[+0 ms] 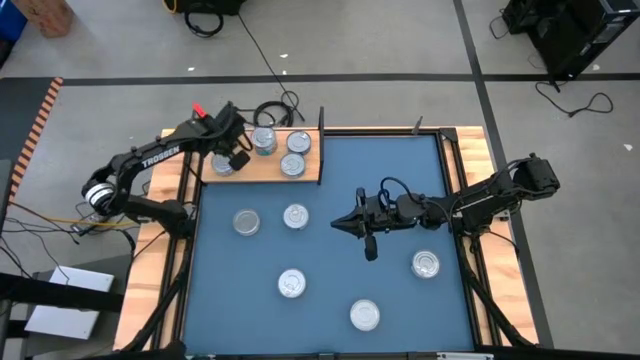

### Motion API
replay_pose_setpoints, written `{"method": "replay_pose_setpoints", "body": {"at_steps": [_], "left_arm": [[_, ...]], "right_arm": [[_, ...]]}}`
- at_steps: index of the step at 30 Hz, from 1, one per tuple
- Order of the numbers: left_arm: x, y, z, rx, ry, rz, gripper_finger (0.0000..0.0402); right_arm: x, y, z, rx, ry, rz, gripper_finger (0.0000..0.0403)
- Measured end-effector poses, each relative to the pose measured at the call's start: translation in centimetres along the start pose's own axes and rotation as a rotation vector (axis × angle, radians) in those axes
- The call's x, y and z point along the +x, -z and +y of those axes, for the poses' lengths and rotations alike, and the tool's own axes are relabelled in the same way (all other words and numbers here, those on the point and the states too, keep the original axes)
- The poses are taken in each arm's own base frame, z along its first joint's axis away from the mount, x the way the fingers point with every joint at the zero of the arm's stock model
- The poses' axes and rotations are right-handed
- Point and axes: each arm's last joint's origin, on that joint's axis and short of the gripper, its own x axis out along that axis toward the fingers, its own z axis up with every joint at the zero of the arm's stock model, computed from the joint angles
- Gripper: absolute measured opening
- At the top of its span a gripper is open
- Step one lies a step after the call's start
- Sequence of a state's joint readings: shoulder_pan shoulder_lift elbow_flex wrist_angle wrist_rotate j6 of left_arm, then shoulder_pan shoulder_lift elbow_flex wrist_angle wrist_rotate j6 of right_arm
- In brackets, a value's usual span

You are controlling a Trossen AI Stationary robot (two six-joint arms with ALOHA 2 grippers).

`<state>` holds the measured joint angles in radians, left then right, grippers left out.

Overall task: Stack canned seafood by type on shelf
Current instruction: Adjust the green tuna can on the shelf

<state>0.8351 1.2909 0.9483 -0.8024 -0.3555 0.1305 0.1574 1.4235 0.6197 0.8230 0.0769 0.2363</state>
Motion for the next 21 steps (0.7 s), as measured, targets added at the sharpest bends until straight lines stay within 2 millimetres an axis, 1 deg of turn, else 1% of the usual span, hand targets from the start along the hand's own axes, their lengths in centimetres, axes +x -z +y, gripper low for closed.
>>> {"method": "replay_pose_setpoints", "body": {"at_steps": [4,10,15,21], "left_arm": [[1.9,-0.1,0.9,-0.029,-0.009,0.064,0.0000],[4.1,-0.9,1.1,-0.037,-0.059,0.080,0.0000],[5.0,-1.0,0.9,-0.028,-0.068,0.104,0.0000],[5.2,-0.9,0.9,-0.042,-0.089,0.122,0.0000]], "right_arm": [[0.0,0.0,0.0,-0.002,-0.001,-0.003,0.0009],[0.0,-0.1,0.0,-0.004,-0.001,-0.006,0.0009],[0.0,-0.1,0.0,-0.004,-0.001,-0.006,0.0008],[0.0,-0.1,0.0,-0.004,-0.002,-0.005,0.0010]]}}
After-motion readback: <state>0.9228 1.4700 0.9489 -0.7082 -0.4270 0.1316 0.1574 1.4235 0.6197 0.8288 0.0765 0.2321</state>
